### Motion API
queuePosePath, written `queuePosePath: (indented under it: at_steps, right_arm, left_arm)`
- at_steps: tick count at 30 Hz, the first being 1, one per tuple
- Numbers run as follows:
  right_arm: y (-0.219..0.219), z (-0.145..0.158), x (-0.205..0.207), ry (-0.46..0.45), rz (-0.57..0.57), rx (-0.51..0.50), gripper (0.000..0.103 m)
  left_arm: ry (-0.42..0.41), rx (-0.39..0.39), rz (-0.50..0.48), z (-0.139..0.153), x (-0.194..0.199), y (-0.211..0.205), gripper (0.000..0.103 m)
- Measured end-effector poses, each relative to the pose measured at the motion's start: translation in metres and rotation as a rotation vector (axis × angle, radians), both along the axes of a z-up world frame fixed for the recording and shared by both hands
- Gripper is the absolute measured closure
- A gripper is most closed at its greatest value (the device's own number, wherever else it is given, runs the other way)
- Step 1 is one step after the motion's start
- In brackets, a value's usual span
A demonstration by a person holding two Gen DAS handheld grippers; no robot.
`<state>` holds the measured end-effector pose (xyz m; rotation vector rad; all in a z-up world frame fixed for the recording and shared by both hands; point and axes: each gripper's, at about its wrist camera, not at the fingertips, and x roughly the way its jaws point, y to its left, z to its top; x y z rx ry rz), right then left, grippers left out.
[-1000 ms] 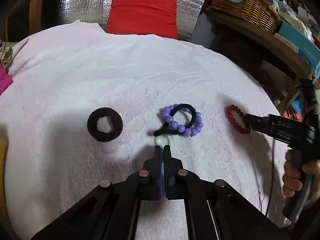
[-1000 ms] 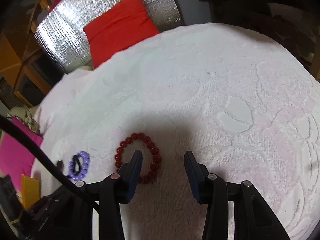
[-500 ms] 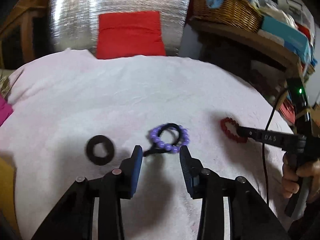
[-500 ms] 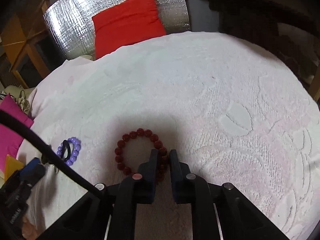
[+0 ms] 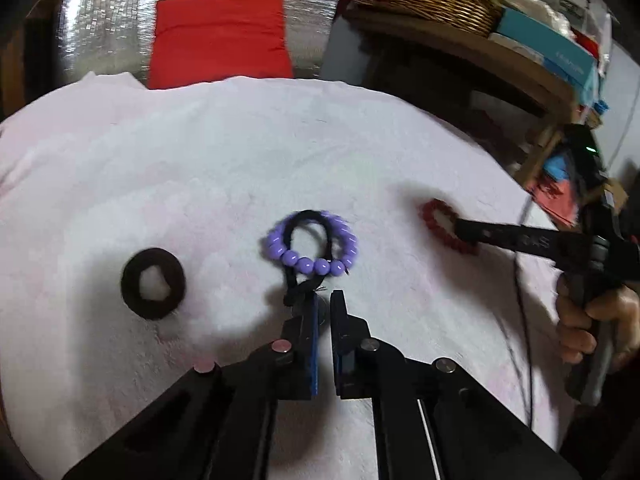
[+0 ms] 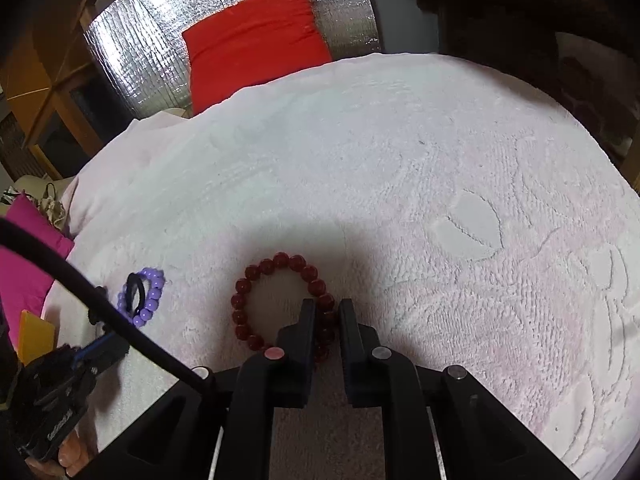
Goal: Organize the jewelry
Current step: 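Grasp the black hair tie with the left tool while the right tool grasps the red bead bracelet, then lift the hair tie with the left tool while the right tool holds the red bracelet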
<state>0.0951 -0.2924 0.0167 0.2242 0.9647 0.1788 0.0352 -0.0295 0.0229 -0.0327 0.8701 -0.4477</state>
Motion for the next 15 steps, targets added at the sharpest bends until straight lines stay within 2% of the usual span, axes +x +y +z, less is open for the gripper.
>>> queuePosePath:
  at_steps: [5, 8, 15]
  right_arm:
    - [0.001, 0.0, 0.002, 0.003, -0.005, -0.002, 0.091]
    - [0.003, 0.0, 0.003, 0.003, -0.006, -0.004, 0.091]
    - [0.007, -0.001, 0.002, -0.014, 0.002, -0.028, 0.091]
  left_arm:
    - [0.035, 0.032, -0.061, 0.003, -0.013, -0.004, 0.099]
    - [0.027, 0.044, -0.085, 0.011, -0.027, -0.002, 0.099]
    - [-0.02, -0.016, -0.074, 0.043, -0.047, 0.021, 0.099]
